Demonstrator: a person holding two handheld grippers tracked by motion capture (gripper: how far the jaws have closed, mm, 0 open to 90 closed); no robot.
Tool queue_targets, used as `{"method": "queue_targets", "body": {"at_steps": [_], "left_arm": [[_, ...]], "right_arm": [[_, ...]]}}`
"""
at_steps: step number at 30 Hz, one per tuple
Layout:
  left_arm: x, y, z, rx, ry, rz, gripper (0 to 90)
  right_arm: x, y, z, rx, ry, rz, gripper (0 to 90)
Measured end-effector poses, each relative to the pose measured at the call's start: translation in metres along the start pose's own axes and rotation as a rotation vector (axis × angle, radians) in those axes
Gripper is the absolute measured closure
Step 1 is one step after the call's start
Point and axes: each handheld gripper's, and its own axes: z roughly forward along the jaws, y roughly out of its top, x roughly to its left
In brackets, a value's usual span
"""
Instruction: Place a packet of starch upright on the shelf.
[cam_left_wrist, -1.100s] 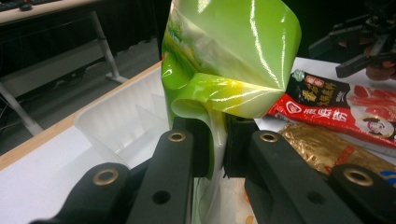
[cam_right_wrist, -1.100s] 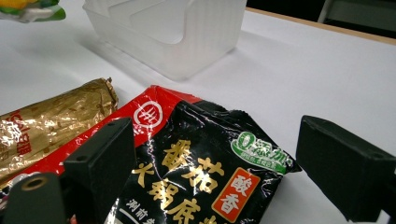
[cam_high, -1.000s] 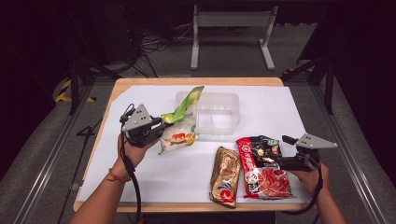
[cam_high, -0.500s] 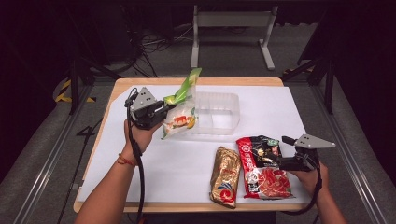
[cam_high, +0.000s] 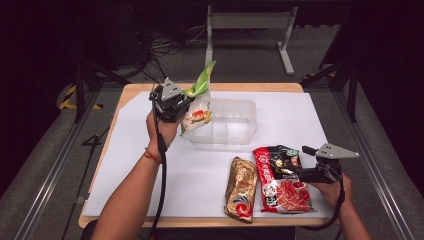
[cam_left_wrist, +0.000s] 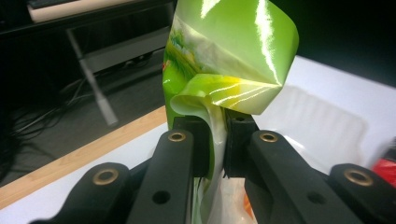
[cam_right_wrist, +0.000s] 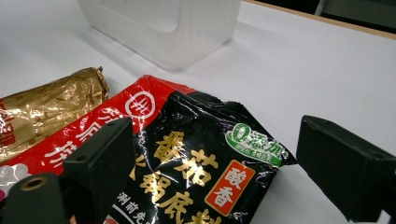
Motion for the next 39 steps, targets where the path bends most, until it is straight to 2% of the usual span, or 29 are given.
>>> {"method": "queue_targets", "body": {"at_steps": [2, 4, 5, 7, 10, 14, 18, 21, 24, 28, 30, 38, 39], "left_arm": [[-0.001, 0.000, 0.008, 0.008, -0.001, -0.022, 83.7], [-0.002, 0.001, 0.017, 0.019, 0.020, -0.014, 83.7], [-0.003, 0.001, 0.021, 0.016, 0.022, -0.025, 83.7], [-0.004, 0.003, 0.027, 0.026, 0.045, -0.010, 83.7], [-0.004, 0.006, 0.034, 0.024, 0.067, -0.022, 83.7], [-0.003, 0.009, 0.039, 0.028, 0.089, -0.014, 83.7], [0.004, 0.010, 0.041, 0.029, 0.099, -0.035, 83.6], [0.005, 0.009, 0.042, 0.028, 0.112, -0.027, 83.5], [0.006, 0.004, 0.045, 0.027, 0.111, -0.040, 83.4], [0.003, -0.007, 0.053, 0.005, 0.081, -0.068, 83.1], [0.001, -0.012, 0.055, 0.005, 0.075, -0.069, 82.7], [0.006, -0.028, 0.055, 0.008, 0.030, -0.099, 81.7], [0.006, -0.032, 0.053, 0.001, 0.009, -0.099, 81.4]], "right_arm": [[-0.001, -0.001, 0.000, -0.002, 0.006, 0.012, 12.4], [-0.002, -0.001, 0.000, -0.001, 0.002, 0.018, 12.5], [-0.003, -0.001, 0.000, 0.000, 0.001, 0.021, 12.4], [-0.003, -0.002, 0.000, 0.001, 0.003, 0.019, 12.6], [-0.002, -0.002, 0.000, 0.002, 0.004, 0.019, 12.6], [-0.002, -0.002, 0.002, 0.008, 0.005, 0.017, 12.6], [-0.002, -0.003, 0.002, 0.008, 0.007, 0.019, 12.9], [-0.003, -0.003, 0.002, 0.011, 0.005, 0.023, 12.9], [-0.003, -0.003, 0.003, 0.009, 0.004, 0.025, 13.0], [-0.002, -0.003, 0.003, 0.018, 0.004, 0.020, 13.0], [-0.002, -0.003, 0.003, 0.015, 0.003, 0.019, 13.0], [-0.003, -0.004, 0.003, 0.014, 0.000, 0.023, 13.1], [-0.003, -0.004, 0.003, 0.014, 0.000, 0.021, 13.1]]}}
